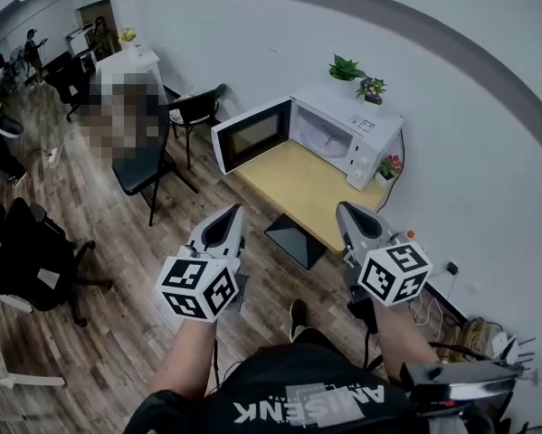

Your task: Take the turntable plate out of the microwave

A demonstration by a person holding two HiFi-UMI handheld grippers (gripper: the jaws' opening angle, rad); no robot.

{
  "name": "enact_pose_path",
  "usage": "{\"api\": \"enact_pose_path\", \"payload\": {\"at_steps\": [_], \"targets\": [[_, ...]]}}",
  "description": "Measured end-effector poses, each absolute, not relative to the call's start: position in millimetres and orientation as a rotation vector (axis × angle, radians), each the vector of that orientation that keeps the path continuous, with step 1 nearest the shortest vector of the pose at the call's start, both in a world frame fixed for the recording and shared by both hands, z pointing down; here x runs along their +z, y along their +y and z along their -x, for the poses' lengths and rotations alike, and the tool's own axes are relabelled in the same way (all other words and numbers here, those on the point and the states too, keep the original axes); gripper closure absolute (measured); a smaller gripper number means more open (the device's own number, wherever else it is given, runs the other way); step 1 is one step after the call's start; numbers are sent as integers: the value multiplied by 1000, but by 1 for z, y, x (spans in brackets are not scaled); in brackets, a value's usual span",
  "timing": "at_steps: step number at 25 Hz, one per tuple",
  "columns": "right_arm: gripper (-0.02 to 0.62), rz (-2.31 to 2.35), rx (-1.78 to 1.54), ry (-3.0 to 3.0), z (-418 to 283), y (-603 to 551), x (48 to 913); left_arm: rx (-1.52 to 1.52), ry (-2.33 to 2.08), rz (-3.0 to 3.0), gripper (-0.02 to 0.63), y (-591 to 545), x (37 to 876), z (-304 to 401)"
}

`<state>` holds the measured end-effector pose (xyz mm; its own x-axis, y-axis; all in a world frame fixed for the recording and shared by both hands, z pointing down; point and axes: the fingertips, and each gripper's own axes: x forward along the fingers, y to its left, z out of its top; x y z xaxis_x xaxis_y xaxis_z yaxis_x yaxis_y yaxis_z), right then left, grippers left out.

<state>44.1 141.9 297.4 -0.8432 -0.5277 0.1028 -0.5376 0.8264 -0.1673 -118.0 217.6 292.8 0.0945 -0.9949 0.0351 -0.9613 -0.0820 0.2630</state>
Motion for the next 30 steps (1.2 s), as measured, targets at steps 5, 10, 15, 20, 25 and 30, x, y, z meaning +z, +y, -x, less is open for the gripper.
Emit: {"api": "enact_pose_path", "payload": {"at_steps": [5, 10, 15, 20, 25, 30], "targets": [[591, -855, 309, -2973, -28, 107, 300, -198, -1996, -2133, 604, 187, 299, 133], [591, -826, 317, -3003, -9, 57, 298, -160, -2029, -2117, 604, 141, 300, 147], [591, -789, 311, -3013, 8, -2, 293, -156, -2062, -2082, 604, 87, 296, 166], [591, -752, 321, -3020, 21, -63, 288, -152, -2084, -2035, 604, 33, 294, 178], [591, -743, 314, -3031, 21, -106, 286, -133, -2095, -2019, 604, -11, 293, 180], [591, -801, 343, -3039, 5, -159, 291, -101, -2056, -2042, 604, -62, 298, 167]]}}
